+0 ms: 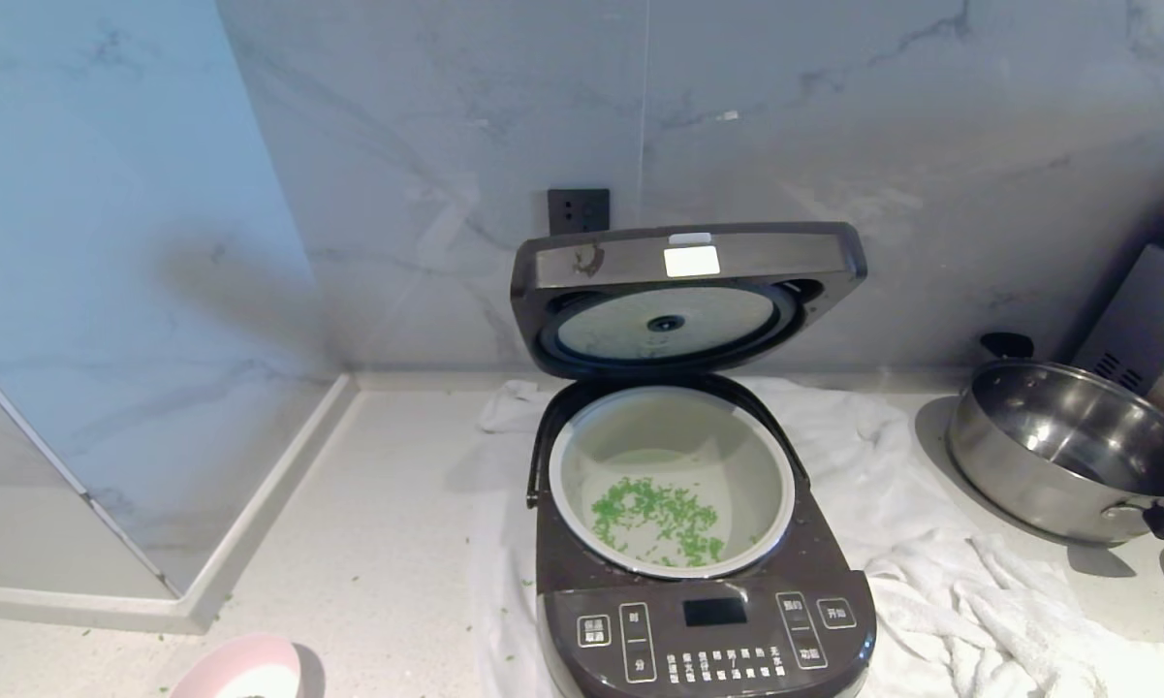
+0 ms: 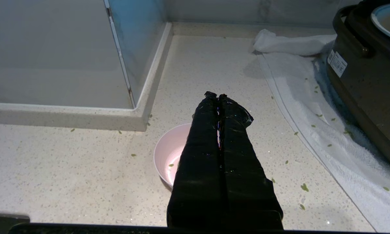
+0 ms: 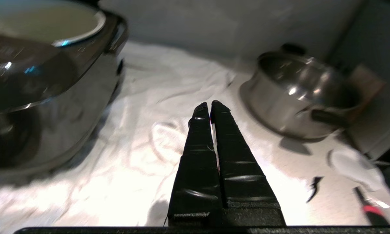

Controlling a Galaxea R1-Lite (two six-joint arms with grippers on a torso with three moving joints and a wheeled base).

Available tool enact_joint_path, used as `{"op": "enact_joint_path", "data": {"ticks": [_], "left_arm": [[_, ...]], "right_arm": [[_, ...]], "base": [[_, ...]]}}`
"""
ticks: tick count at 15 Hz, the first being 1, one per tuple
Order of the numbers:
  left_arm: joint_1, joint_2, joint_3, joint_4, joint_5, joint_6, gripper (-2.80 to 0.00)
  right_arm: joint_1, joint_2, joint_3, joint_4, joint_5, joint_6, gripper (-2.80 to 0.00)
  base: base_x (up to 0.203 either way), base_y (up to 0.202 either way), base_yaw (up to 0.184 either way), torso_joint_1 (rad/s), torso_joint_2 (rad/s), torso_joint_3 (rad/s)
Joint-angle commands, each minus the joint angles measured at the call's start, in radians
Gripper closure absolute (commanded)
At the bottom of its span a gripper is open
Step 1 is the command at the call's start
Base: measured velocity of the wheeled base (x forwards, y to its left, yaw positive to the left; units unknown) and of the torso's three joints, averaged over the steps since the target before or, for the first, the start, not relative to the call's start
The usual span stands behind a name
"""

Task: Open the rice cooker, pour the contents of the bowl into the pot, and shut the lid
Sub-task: Turn on the tap

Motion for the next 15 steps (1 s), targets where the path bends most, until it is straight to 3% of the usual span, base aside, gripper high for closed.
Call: {"op": "enact_joint_path", "data": {"ticks": [1,3,15], "left_arm": [[0.0,0.0,0.0,0.0,0.0,0.001,0.0],[0.0,0.001,0.0,0.0,0.0,0.0,0.0],[0.002,0.0,0.0,0.0,0.0,0.001,0.0]], "right_arm": [[0.001,0.0,-0.004,0.098,0.031,0.026,0.0],[0.001,0.001,0.0,0.055,0.031,0.08,0.0],[0.001,0.001,0.0,0.053,0.02,0.121,0.0]], "base": [[0.0,0.0,0.0,0.0,0.0,0.0],[0.0,0.0,0.0,0.0,0.0,0.0],[0.0,0.0,0.0,0.0,0.0,0.0]]}}
